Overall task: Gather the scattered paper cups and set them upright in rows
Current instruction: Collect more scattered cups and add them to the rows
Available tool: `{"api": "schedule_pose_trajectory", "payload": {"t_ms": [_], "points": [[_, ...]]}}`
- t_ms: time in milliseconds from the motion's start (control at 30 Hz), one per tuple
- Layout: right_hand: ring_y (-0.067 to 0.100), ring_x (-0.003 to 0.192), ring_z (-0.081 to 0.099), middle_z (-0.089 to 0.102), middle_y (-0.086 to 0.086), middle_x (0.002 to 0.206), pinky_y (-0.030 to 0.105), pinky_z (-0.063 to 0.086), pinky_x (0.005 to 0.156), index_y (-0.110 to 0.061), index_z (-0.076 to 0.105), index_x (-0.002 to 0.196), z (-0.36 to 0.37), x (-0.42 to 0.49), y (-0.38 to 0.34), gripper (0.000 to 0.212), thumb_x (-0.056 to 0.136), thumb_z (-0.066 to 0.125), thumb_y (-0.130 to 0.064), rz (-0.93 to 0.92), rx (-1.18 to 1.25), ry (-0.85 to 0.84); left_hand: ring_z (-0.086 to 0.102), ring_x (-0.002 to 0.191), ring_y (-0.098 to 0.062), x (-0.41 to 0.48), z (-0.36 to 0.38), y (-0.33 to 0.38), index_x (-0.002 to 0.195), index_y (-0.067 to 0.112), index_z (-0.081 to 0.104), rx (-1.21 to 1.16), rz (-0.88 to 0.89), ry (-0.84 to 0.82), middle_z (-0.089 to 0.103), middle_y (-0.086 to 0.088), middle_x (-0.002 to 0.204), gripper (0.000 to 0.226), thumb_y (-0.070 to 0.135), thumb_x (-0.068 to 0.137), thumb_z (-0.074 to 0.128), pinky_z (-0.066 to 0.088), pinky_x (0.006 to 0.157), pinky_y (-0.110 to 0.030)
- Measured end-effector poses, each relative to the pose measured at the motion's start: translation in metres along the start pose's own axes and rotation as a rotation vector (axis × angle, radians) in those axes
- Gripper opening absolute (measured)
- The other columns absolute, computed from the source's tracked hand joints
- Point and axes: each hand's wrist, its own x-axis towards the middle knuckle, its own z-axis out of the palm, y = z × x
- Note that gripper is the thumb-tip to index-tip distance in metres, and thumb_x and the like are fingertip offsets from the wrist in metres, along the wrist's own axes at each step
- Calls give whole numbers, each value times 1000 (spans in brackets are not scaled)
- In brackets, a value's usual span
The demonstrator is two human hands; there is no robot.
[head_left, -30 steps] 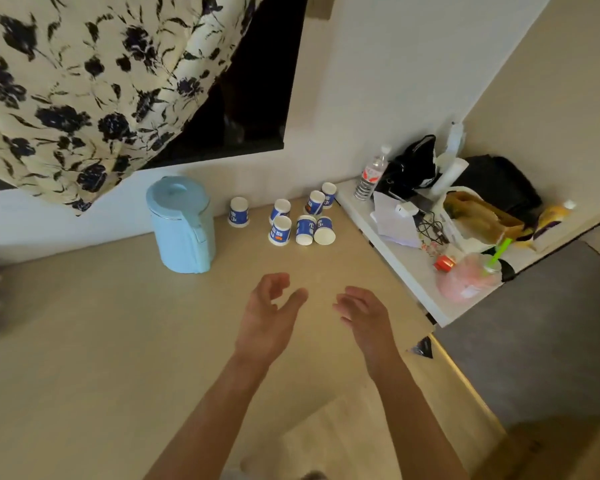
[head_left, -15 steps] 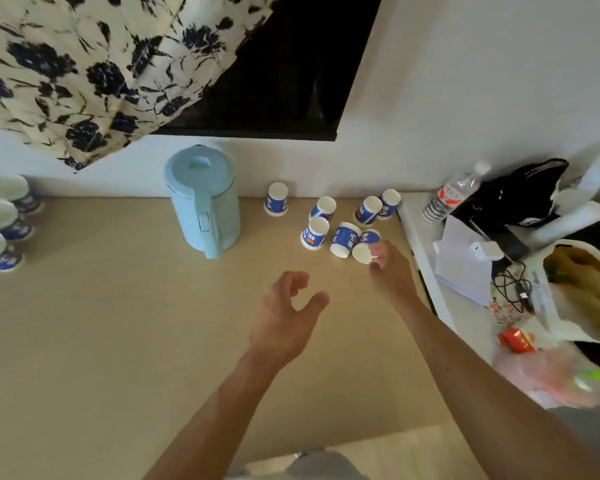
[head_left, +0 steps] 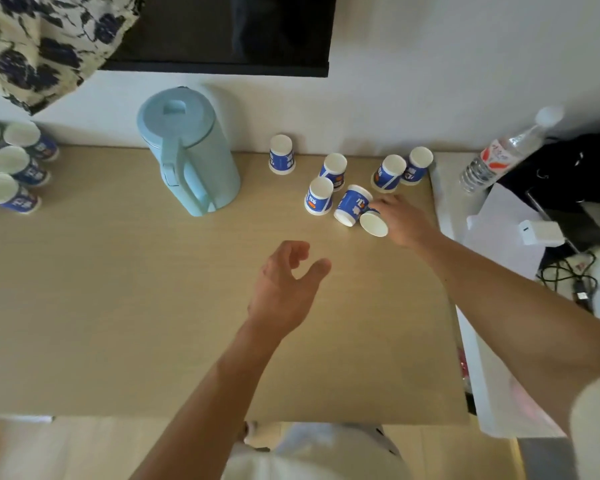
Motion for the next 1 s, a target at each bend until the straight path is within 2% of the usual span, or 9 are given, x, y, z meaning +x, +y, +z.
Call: {"api": "schedule_pose_trajectory", "payload": {"t_ms": [167, 400, 467, 600, 667, 767, 867, 933, 1000], "points": [[31, 130, 46, 52, 6, 135, 44, 48, 98, -24, 55, 138, 7, -1, 2, 48, 91, 67, -22, -33, -116, 33, 61, 114, -11, 0, 4, -7, 119, 23, 63, -5, -33, 25, 66, 10, 116, 35, 37, 88, 72, 48, 102, -40], [26, 125, 50, 59, 0, 130, 40, 39, 101, -23, 51, 133, 26, -16, 11, 73, 72, 82, -48, 14, -49, -73, 60, 114, -11, 6, 14, -8, 121, 23, 63, 18, -42, -8, 66, 10, 117, 37, 38, 88, 71, 48, 102, -39], [25, 116, 56, 63, -2, 118, 41, 42, 97, -22, 54, 121, 34, -24, 11, 69, 67, 83, -54, 74, 121, -34, 60, 114, -11, 9, 18, -9, 120, 23, 63, 35, -46, -23, 66, 9, 117, 37, 38, 88, 71, 48, 102, -38], [15, 97, 69, 68, -10, 102, 29, 53, 80, -22, 58, 110, 29, -50, -14, 64, 61, 90, -48, 165, 1010, 10, 60, 114, -13, 17, 26, -13, 123, 20, 61, 59, -55, -46, 65, 6, 118, 44, 36, 85, 77, 48, 101, -37], [5, 93, 70, 72, -14, 100, 21, 52, 74, -29, 59, 110, 18, -62, -38, 66, 55, 90, -48, 85, 1276, 46, 59, 115, -12, 21, 29, -13, 130, 18, 57, 23, -85, -57, 64, 5, 122, 55, 39, 83, 78, 49, 102, -35], [4, 90, 69, 74, -14, 103, 18, 50, 70, -31, 56, 110, 5, -78, -73, 62, 60, 90, -40, -73, 1405, 49, 62, 116, -11, 27, 32, -10, 134, 18, 55, -81, -126, -100, 64, 4, 125, 66, 43, 80, 81, 52, 99, -33], [7, 84, 61, 70, -15, 98, 26, 44, 68, -28, 52, 102, -4, -91, -96, 53, 63, 87, -28, -172, 1414, 61, 67, 106, -15, 32, 31, -10, 122, 20, 64, -180, -66, -77, 72, 2, 115, 53, 29, 75, 87, 56, 86, -29], [9, 90, 62, 69, -14, 104, 30, 46, 71, -27, 52, 105, -11, -94, -99, 55, 64, 89, -24, -212, 1405, 43, 68, 101, -13, 35, 28, -12, 112, 27, 67, -212, -30, -48, 74, 6, 107, 47, 22, 71, 89, 57, 81, -26], [13, 100, 66, 68, -11, 115, 27, 49, 76, -28, 54, 117, -17, -92, -92, 60, 68, 89, -23, -265, 1383, -45, 68, 93, -2, 38, 22, -12, 105, 35, 65, -199, -3, -24, 73, 13, 102, 44, 20, 71, 89, 54, 70, -15]]}}
